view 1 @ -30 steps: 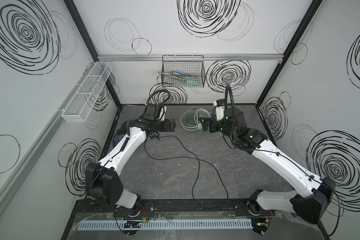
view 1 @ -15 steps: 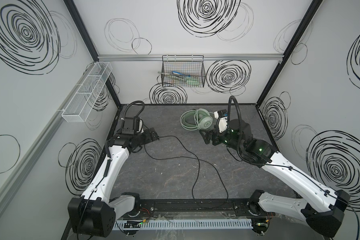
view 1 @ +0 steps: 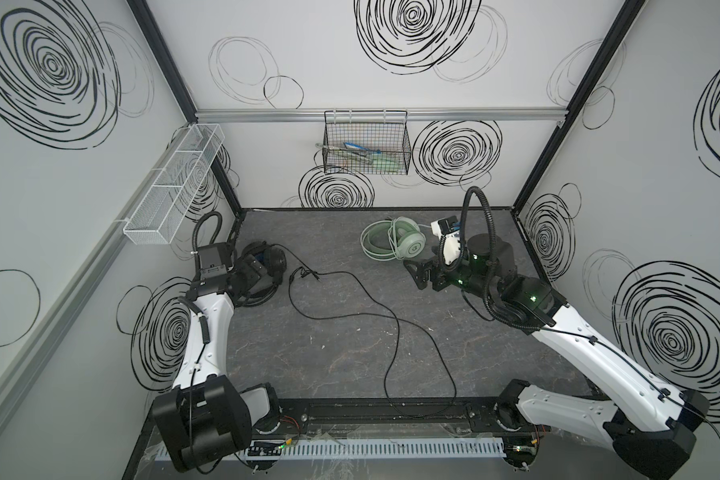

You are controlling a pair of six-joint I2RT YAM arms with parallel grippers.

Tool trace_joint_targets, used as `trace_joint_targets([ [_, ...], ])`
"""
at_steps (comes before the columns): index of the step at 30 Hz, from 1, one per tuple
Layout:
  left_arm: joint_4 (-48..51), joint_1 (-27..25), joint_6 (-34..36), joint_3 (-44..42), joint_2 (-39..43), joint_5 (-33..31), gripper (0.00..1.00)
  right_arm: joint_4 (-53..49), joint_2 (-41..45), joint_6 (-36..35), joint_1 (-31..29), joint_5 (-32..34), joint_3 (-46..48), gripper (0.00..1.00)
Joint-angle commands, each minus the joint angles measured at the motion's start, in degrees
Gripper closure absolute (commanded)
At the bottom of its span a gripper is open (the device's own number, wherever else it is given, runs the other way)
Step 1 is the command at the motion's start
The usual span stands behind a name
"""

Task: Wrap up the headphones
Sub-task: 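Move the left gripper toward the black-and-blue headset while right gripper hovers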

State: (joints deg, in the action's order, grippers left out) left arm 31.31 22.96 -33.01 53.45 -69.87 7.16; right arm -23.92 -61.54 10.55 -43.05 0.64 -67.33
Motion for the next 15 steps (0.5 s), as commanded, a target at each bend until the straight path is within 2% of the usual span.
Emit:
trace_joint_targets([
  [1,-5.04,2.42,-3.59,-2.71,-2.57,0.7,0.04,0.66,0.63,-2.34,0.07,-0.82,1.89,0.03],
  [6,-7.73,3.04,-5.53,-1.42,-7.36,0.23,0.04,1.03,0.17,-4.05,-1.17,0.7,1.65,0.02],
  [15,-11.43,3.43,-13.33,-1.15,-16.22,-3.41,0.04,2.02,0.41,-6.33,-2.65,2.78,2.9,0.03],
])
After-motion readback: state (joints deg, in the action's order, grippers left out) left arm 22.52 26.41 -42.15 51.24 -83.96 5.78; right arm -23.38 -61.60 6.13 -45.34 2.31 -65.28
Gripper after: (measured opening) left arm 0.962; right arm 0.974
